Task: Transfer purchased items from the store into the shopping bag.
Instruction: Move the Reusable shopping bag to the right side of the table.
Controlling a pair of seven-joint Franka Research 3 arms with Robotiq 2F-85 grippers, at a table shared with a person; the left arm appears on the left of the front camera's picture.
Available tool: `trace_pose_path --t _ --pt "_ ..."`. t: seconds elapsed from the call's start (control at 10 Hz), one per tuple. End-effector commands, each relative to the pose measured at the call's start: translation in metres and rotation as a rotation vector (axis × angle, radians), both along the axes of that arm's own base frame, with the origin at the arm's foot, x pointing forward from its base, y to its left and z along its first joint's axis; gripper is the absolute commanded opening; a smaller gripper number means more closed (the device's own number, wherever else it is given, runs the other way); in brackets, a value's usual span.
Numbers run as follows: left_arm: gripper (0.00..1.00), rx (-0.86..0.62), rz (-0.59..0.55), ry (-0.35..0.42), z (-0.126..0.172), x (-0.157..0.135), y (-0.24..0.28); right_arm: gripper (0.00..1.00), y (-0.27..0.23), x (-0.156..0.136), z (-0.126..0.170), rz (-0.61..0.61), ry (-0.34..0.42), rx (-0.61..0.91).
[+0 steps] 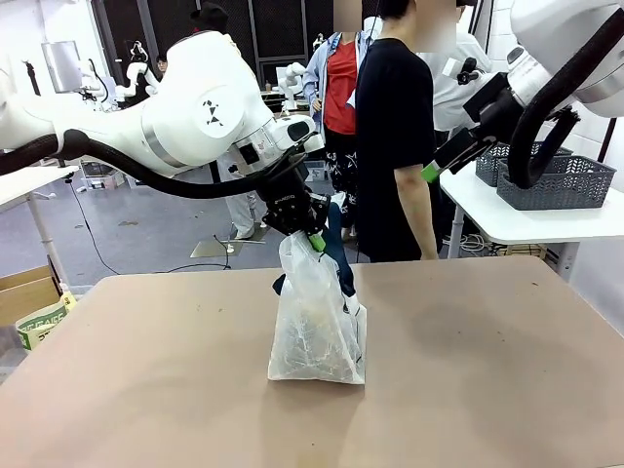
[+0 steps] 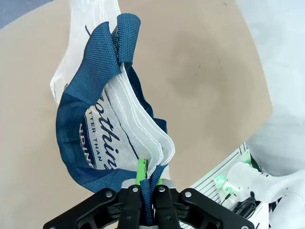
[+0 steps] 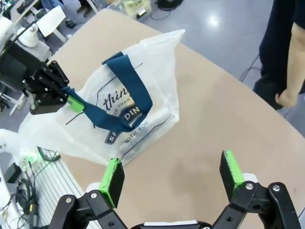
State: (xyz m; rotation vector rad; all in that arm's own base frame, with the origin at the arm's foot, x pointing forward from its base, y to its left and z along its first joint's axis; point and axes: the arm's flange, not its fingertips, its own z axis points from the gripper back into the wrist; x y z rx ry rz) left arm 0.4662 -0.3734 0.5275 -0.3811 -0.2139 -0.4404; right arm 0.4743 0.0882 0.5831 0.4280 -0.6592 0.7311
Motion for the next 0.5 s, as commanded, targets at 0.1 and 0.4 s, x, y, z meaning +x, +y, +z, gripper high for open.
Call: trace_pose_path --t 0.1,0.4 --pt "0.0 0.0 0.002 0.0 0.001 0.0 0.001 1.0 0.0 -0.002 0.006 -0.003 0.018 -0.001" --pt "0.0 0.041 0.011 -0.009 0.012 0.001 0.002 1.0 -0.004 -0.004 0.0 0.046 0.04 0.041"
